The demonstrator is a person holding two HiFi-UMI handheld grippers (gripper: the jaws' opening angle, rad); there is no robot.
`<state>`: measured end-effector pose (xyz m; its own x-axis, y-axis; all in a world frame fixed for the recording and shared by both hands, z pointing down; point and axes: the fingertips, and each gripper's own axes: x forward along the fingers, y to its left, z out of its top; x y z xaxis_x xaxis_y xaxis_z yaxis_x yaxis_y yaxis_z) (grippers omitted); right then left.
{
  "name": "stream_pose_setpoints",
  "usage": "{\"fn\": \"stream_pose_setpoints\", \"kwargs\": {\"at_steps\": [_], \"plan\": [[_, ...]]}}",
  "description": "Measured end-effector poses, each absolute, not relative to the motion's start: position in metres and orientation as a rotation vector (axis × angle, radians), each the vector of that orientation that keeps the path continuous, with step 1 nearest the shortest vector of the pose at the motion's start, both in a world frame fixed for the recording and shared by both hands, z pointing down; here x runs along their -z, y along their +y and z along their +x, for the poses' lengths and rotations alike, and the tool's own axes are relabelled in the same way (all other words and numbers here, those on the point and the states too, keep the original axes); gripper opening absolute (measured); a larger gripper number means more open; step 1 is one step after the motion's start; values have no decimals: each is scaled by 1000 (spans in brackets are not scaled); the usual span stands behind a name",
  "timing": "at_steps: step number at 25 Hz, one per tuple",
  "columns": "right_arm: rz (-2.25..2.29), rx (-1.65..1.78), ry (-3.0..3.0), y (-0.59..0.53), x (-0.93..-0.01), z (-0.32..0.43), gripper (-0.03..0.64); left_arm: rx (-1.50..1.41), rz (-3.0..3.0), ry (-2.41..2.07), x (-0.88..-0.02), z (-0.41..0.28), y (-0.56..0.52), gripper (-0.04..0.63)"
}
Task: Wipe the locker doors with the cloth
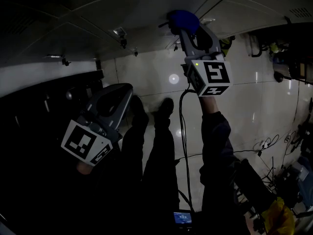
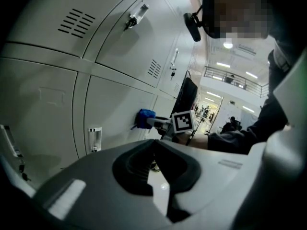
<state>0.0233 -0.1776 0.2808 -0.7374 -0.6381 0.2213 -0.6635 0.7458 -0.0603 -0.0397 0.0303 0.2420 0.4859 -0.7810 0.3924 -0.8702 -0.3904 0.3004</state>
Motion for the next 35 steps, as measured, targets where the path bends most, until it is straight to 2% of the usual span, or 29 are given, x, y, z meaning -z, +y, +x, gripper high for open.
{"fn": "stream_pose_setpoints", "kwargs": {"at_steps": [6,15,25,35], "plan": [[1109,-250,-2732,-194,-288,51,129,-270,2267,-1351,-247,-31,25,-20],[1091,-324,-2762,-172,-291,37,127,-269,2242,-1360,-255,-43,30,-20],[802,-321,-2816,-98,-317,-65,127,-261,2203,-1408,-258,-82,46,-20],[652,-300,-2871,-69,-316,-156,127,-284,2169,-1440,-261,-126,69,-20]]}}
